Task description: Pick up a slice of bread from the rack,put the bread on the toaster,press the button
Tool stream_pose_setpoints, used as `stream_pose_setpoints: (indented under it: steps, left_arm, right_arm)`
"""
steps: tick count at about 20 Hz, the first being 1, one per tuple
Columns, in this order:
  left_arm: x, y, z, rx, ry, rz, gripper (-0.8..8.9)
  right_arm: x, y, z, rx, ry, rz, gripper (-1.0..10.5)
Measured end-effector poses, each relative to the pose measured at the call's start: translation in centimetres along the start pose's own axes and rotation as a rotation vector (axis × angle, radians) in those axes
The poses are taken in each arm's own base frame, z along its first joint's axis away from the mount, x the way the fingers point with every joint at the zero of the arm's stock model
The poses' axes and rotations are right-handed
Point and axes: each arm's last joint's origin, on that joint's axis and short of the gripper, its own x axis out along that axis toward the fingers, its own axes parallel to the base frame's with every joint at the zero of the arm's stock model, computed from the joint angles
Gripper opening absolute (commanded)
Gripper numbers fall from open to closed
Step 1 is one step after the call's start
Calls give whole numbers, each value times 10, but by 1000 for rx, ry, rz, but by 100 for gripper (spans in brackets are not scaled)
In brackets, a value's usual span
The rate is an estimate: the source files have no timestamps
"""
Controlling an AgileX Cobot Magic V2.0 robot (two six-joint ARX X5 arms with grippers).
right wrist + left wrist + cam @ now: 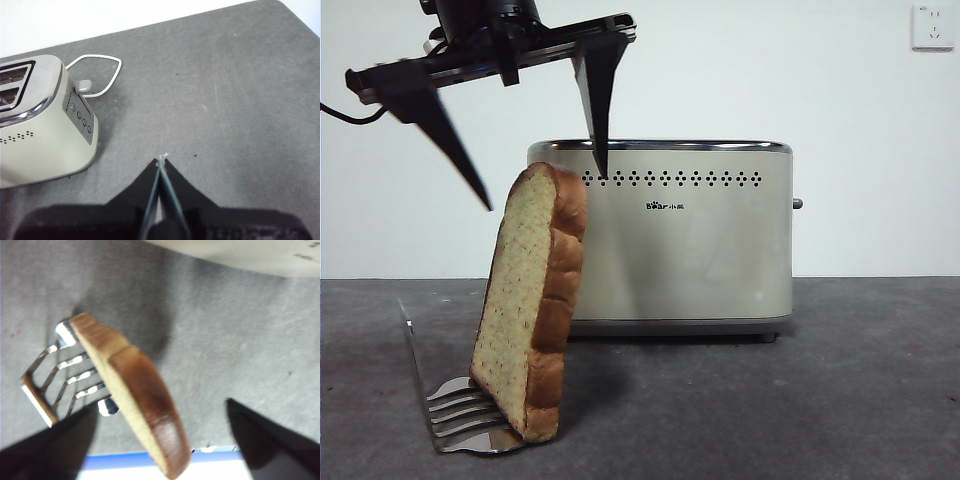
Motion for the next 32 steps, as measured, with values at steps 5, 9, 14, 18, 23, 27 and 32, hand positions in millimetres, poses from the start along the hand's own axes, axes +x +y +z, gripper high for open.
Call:
stream_pose_setpoints:
  steps: [5, 9, 14, 18, 23, 27, 32]
  left_arm:
    - [0, 1, -1, 43, 16, 9, 572]
    - [0, 3, -3, 46, 33, 25, 565]
    - [0, 7, -4, 38, 48, 66, 561]
    - [-1, 9, -5, 34, 49, 88, 363]
    - [-1, 10, -6, 31, 57, 108, 272]
    - [-2, 15, -9, 33, 85, 154, 272]
    - [-2, 17, -9, 47, 74, 186, 11]
  right_arm:
    - [0, 0, -1, 0, 14, -2, 0]
    - [0, 0, -1, 0, 14, -2, 1]
    - [0, 0, -1, 0, 15, -2, 1]
    - [0, 0, -2, 0, 20, -3, 1]
    - [0, -1, -5, 2, 47, -7, 1]
    - [0, -1, -5, 2, 48, -7, 1]
    - [0, -1, -5, 2, 48, -7, 1]
